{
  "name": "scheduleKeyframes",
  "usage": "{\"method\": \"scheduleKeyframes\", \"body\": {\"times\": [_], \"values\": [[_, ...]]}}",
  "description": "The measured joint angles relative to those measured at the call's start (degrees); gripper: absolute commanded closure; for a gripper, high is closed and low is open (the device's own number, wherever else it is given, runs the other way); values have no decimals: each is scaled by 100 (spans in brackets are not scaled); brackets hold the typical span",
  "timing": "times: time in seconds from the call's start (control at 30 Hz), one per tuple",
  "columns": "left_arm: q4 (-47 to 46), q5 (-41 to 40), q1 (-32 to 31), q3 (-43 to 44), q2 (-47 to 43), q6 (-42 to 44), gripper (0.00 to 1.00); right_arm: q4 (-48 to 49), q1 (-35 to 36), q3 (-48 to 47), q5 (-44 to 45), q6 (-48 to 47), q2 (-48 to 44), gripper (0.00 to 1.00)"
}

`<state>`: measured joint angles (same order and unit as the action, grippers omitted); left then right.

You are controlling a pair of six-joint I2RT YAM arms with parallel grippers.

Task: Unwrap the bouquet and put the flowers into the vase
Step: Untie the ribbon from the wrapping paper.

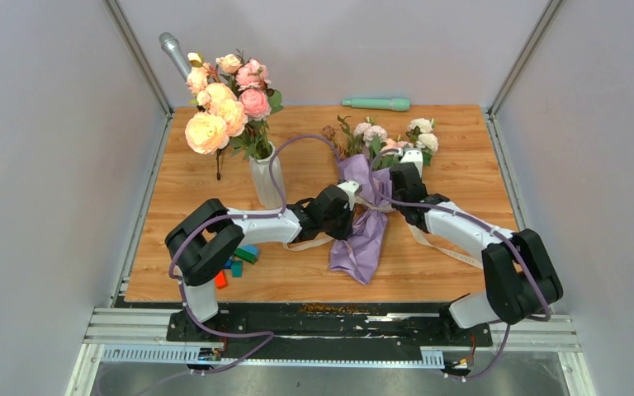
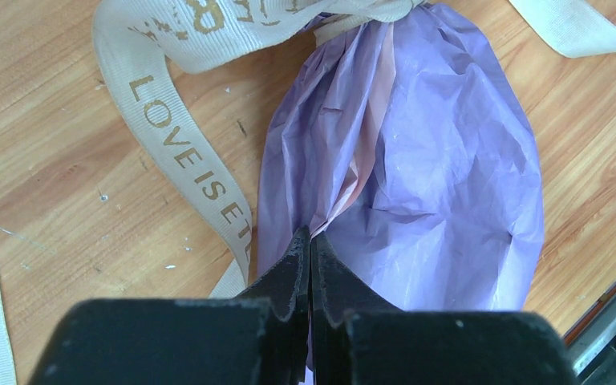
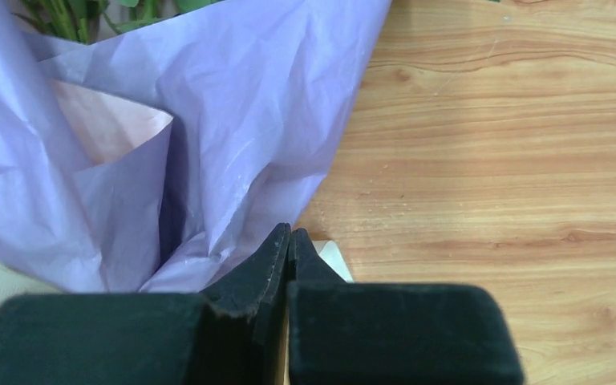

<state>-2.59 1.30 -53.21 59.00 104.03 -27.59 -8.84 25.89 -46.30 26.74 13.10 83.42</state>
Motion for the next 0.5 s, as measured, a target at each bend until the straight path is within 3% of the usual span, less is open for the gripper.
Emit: {"method": "scheduleKeyframes", "body": {"times": [0.2, 0.5], "values": [[9, -11, 0, 0, -11, -2, 100, 105, -192, 380, -1182, -179, -750, 74], [44, -28, 13, 13, -15, 2, 100, 404, -197, 688, -3195, -450, -1123, 76]]}}
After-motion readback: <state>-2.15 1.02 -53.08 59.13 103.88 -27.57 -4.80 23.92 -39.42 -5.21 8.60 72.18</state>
